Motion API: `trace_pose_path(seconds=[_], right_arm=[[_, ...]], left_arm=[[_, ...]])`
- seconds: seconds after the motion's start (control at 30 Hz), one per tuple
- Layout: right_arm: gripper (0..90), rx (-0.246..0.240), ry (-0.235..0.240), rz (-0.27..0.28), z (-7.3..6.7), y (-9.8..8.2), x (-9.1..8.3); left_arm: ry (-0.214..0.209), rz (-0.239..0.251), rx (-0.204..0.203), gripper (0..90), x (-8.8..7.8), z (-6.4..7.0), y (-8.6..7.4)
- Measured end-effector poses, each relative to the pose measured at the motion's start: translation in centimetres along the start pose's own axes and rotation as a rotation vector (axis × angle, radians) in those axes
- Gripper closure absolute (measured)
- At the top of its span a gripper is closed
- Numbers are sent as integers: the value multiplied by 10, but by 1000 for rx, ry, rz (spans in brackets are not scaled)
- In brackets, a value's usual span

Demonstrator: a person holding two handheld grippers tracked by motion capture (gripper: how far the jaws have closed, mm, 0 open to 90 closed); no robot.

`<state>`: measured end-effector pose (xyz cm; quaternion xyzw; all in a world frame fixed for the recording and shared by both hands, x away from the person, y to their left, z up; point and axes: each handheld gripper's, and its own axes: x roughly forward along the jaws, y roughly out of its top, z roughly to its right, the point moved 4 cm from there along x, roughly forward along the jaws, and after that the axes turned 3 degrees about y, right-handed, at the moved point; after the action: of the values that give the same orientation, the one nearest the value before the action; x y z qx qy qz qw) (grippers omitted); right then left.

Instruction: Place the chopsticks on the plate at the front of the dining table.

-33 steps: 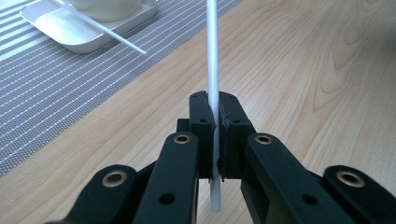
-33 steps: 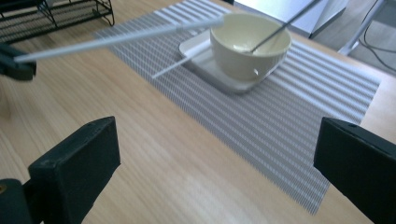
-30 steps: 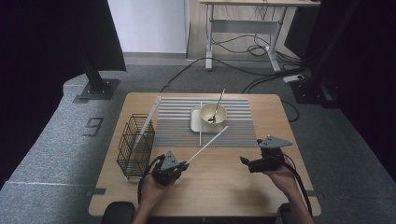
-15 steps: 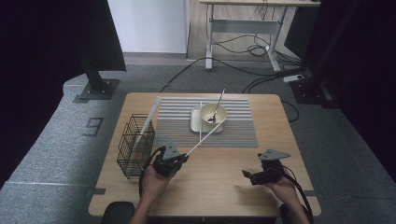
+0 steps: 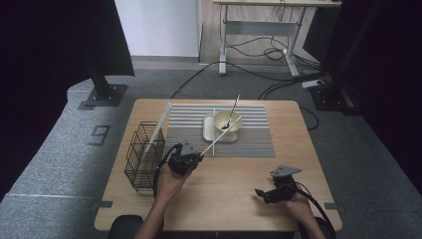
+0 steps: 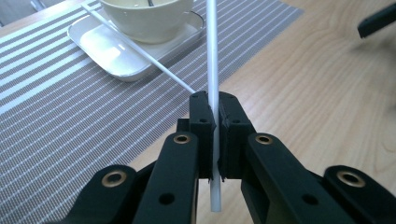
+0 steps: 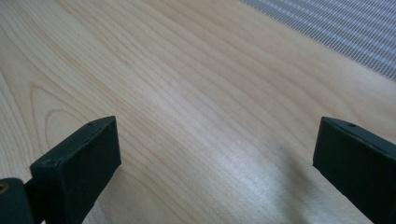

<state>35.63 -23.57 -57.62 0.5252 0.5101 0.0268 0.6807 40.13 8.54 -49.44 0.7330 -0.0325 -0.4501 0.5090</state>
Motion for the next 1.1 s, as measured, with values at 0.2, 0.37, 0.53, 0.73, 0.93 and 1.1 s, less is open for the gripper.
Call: trace_pose_path(seconds=[0.2,0.37,0.53,0.73,0.93,1.1], right_arm=[[0,-3,-1,-26,1,-5,7],[0,-11,-11,-27,0,-5,7],[0,-22,-22,-36,0,-5,8],[0,-22,-23,-38,0,-5,8],[0,-19,-24,-40,0,-5,8],[0,-19,-24,-40,0,-5,8]], left_arm=[[16,-8,-32,856,10,-12,8],[31,-10,-72,856,18,-22,13],[44,-15,-80,855,25,-29,17],[68,-29,-91,856,36,-38,18],[91,-46,-102,856,47,-44,19],[108,-45,-119,856,52,-49,20]])
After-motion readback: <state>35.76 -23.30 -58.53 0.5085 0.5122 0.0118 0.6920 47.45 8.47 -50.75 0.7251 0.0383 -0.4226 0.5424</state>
